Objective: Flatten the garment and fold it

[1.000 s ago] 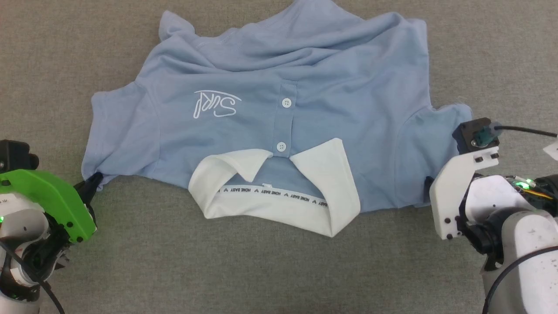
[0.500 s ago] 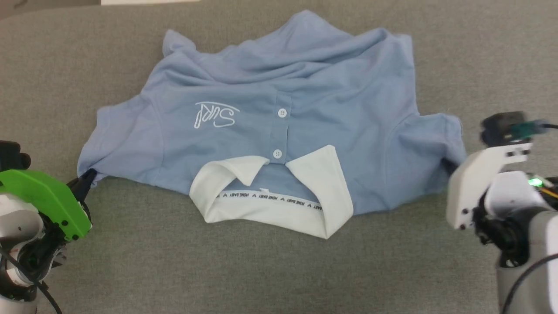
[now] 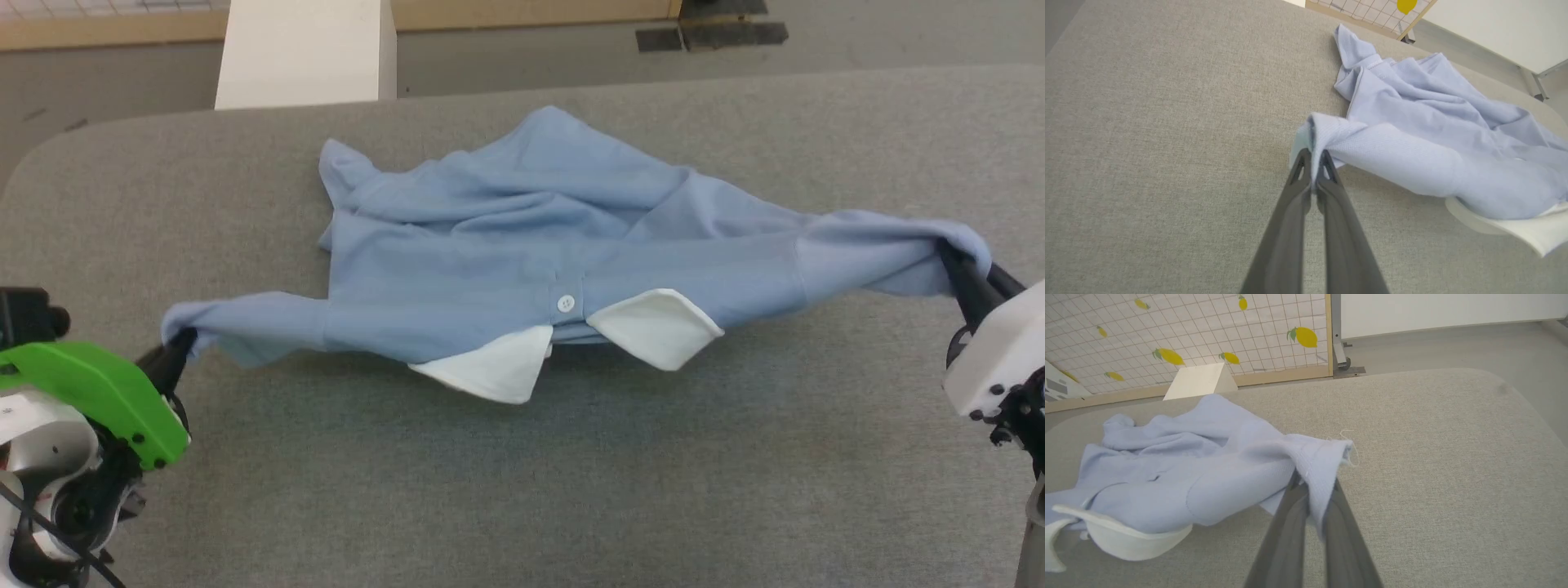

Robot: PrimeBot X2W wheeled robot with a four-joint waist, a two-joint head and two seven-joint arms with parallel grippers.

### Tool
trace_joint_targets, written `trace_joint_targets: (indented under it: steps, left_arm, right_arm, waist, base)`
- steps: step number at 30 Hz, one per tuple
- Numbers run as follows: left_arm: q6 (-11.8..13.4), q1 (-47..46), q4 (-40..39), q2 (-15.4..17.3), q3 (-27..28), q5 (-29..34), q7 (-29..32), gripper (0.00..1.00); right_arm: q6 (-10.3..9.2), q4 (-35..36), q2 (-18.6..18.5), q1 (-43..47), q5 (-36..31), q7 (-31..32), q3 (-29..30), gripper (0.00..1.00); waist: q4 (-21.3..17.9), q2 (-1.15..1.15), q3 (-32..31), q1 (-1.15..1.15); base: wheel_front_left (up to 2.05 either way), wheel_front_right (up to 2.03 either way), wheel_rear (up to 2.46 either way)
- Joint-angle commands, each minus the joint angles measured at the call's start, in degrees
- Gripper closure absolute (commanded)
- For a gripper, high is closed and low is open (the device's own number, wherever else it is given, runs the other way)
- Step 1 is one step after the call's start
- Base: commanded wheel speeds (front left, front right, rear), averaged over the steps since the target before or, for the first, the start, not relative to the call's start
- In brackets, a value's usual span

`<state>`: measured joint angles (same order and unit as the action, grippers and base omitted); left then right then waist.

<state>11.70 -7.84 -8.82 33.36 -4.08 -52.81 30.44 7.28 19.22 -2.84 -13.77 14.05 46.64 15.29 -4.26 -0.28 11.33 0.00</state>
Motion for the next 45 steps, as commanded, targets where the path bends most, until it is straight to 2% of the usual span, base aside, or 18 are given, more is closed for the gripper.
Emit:
trace_joint_targets:
  steps: [1,9,20,28,32,38,45]
  left_arm:
    - [-0.2,-1.0,-0.6,-0.3,0.7,-0.5,-1.1,1.0]
    - [-2.6,-13.9,-0.7,0.4,0.4,1.4,-3.1,1.0]
    - [-6.3,-39.5,8.1,-0.8,-6.1,6.6,-2.3,1.0]
    - [-7.2,-50.3,13.6,-1.8,-7.4,9.1,-3.7,1.0]
    - [-8.1,-53.0,16.5,-1.1,-8.9,10.3,-2.8,1.0]
    - [-10.0,-59.6,20.4,0.6,-11.3,13.5,-1.5,1.0]
    - [-12.1,-72.0,25.5,2.7,-12.1,17.9,-3.4,1.0]
  right_arm:
    - [0.21,0.5,0.0,-0.7,1.3,-1.2,0.3,1.0]
    - [0.21,-3.4,0.0,-12.7,4.1,-4.3,0.6,1.0]
    - [0.21,-13.2,-0.4,-37.2,4.0,-7.0,-1.8,1.0]
    - [0.21,-19.3,-0.4,-45.6,3.3,-8.4,-3.2,1.0]
    - [0.21,-21.8,-0.3,-48.6,2.4,-8.2,-3.4,1.0]
    - [0.21,-26.3,-0.1,-55.9,0.7,-9.2,-3.7,1.0]
    - [0.21,-36.0,-0.1,-70.3,-0.5,-15.7,-2.7,1.0]
  waist:
    - [-0.5,0.28,-1.6,0.0]
    - [-0.6,0.28,-4.7,0.0]
    - [-0.2,0.28,-6.4,0.0]
    - [-0.2,0.28,-5.9,0.0]
    - [-0.1,0.28,-3.7,0.0]
    - [0.0,0.28,3.8,0.0]
    - [-0.2,0.28,14.3,0.0]
  base:
    - [0.0,0.0,0.0]
    - [0.0,0.0,0.0]
    - [0.0,0.0,0.0]
    - [0.0,0.0,0.0]
    - [0.0,0.0,0.0]
    - [0.0,0.0,0.0]
    - [0.0,0.0,0.0]
